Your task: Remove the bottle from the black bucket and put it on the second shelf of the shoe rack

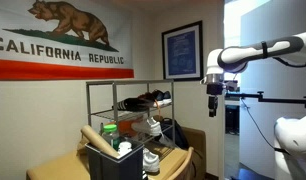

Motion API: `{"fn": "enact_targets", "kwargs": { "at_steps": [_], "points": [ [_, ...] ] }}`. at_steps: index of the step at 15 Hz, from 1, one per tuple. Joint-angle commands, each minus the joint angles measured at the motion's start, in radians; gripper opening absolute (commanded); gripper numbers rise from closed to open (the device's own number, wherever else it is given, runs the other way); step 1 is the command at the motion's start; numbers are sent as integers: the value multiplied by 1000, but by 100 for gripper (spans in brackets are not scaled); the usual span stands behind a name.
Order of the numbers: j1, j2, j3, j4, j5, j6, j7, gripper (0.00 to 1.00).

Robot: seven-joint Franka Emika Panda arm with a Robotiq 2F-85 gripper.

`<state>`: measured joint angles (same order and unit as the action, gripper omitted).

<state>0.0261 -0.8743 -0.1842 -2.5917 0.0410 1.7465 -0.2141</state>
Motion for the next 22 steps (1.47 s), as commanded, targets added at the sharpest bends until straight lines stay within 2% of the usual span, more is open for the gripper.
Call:
{"fn": "enact_targets", "kwargs": {
  "at_steps": [1, 11, 16, 22],
  "points": [
    [-16, 3, 12, 2, 9, -3, -10, 100],
    [5, 30, 30, 6, 26, 11, -5, 100],
    [72, 117, 99, 27, 87, 63, 8, 100],
    [160, 298, 209, 92, 182, 221, 27, 100]
  ]
}}
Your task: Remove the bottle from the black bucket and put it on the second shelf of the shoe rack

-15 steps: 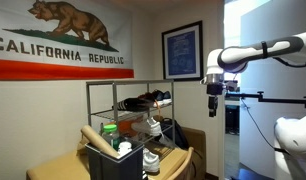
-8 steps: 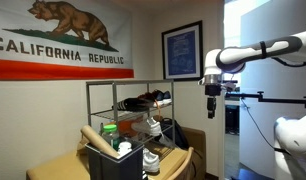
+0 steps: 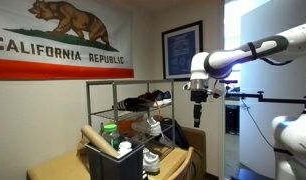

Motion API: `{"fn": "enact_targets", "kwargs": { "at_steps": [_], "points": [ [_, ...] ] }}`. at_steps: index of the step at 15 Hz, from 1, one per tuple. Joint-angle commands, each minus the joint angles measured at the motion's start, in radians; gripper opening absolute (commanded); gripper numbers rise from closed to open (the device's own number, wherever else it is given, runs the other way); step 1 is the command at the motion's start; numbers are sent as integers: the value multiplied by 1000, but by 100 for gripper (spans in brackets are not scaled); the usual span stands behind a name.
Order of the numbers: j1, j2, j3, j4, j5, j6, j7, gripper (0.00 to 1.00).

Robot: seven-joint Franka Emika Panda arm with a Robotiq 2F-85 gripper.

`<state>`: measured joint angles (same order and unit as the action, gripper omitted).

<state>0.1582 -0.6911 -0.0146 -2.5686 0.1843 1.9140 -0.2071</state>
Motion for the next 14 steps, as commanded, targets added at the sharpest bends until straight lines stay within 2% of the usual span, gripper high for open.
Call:
{"fn": "enact_targets", "kwargs": {
  "at_steps": [1, 4, 14],
  "points": [
    [35, 149, 55, 90, 45, 78, 28, 100],
    [53, 251, 100, 170, 46, 123, 56, 100],
    [62, 561, 233, 520, -21, 164, 205, 100]
  ]
}}
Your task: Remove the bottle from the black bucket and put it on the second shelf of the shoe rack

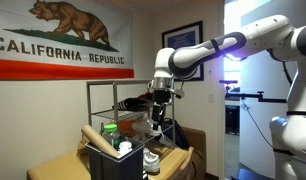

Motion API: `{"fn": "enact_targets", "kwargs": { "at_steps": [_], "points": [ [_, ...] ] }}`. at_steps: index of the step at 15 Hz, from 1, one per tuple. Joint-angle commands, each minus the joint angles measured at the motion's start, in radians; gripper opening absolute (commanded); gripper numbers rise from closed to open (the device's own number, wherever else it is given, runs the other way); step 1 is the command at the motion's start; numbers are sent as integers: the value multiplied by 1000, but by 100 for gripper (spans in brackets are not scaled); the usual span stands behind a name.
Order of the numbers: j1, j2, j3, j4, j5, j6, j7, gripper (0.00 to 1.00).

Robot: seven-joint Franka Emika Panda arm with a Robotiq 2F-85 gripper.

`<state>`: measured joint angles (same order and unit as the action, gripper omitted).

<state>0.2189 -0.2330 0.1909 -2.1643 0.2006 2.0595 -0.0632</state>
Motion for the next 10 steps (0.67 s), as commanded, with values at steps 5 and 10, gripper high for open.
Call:
{"fn": "enact_targets", "kwargs": {
  "at_steps": [5, 10],
  "points": [
    [1, 253, 55, 274, -137, 114, 196, 100],
    [6, 267, 45, 273, -137, 121, 188, 100]
  ]
}}
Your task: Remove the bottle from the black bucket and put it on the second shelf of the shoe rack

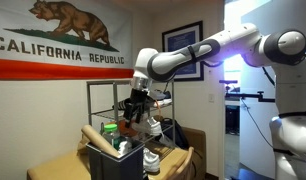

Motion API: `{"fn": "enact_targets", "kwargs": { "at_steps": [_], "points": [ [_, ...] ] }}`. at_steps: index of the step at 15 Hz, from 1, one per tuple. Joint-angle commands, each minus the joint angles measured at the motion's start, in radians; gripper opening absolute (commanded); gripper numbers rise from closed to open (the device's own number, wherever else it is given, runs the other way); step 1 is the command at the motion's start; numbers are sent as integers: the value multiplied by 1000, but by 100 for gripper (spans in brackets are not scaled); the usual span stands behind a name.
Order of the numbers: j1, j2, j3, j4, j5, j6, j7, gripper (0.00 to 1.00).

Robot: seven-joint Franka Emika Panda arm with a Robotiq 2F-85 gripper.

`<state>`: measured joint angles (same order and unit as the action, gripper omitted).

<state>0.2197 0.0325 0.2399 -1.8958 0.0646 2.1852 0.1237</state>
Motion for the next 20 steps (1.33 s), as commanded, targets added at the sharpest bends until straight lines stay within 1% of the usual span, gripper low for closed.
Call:
{"fn": "enact_targets", "kwargs": {
  "at_steps": [1, 11, 15, 20],
  "points": [
    [6, 1, -4, 3, -1, -4, 2, 100],
    [6, 7, -5, 11, -7, -4, -6, 100],
    [11, 41, -2, 42, -35, -4, -2, 100],
    [30, 141, -1, 134, -81, 12, 10, 100]
  ]
}}
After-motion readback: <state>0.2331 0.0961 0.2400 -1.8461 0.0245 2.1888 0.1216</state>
